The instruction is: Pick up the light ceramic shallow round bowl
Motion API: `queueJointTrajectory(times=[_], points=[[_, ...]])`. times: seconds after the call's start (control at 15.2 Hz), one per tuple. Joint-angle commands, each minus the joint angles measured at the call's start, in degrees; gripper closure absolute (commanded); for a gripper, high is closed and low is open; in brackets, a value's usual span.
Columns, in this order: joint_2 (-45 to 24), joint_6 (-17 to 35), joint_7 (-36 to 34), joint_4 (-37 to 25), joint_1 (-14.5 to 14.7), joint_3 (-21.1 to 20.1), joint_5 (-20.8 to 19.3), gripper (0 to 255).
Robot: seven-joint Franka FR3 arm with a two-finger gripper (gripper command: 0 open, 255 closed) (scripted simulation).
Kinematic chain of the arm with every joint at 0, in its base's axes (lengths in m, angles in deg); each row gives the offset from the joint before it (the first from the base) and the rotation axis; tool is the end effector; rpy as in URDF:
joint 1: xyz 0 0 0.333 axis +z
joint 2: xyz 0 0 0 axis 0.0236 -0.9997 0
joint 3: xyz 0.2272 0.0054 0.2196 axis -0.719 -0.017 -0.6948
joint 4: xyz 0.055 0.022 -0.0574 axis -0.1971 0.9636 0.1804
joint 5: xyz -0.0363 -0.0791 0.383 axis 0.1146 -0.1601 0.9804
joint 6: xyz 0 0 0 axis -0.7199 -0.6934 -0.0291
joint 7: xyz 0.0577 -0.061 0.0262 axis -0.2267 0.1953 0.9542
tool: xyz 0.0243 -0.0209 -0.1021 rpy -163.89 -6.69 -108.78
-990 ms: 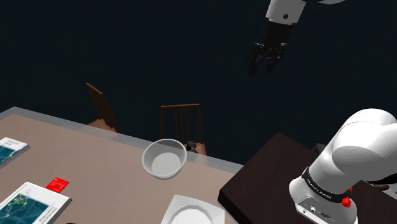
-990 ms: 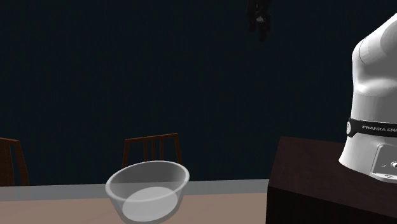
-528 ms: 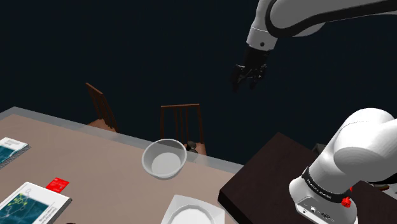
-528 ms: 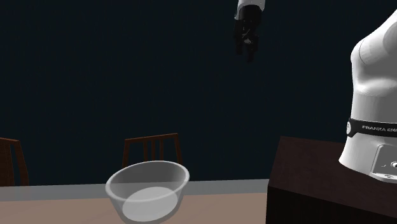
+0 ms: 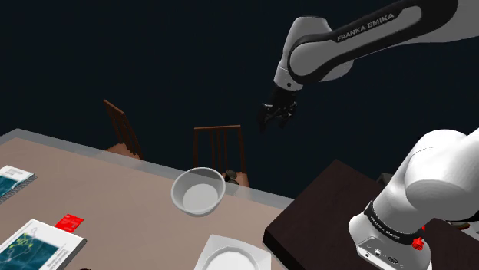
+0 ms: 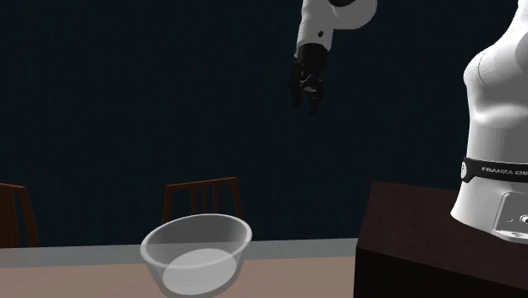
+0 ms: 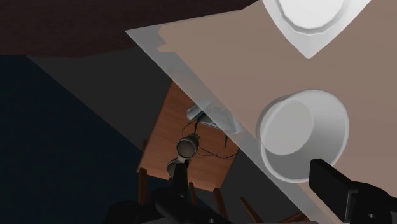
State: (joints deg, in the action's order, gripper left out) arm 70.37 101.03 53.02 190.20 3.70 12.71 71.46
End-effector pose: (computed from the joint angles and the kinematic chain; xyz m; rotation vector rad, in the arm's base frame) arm 0.3980 0.0540 0.4002 -2.9463 0.2586 -0.0749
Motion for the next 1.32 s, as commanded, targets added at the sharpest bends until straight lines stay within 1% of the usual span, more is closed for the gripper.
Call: queueJointTrajectory(times=[0.0,0.33,0.66,0.99,1.25], points=[[-4.2,4.3,0.9,-0.2,0.9,-0.1,1.7,0],[-15.5,14.1,3.9,-2.0,3.7,-0.7,7.2,0],[-27.3,21.9,8.6,-6.3,6.0,-1.8,14.3,0],[-39.1,27.7,13.8,-12.7,6.5,-4.6,21.3,0],[-48.4,31.2,16.8,-19.1,6.0,-7.3,24.9,0]])
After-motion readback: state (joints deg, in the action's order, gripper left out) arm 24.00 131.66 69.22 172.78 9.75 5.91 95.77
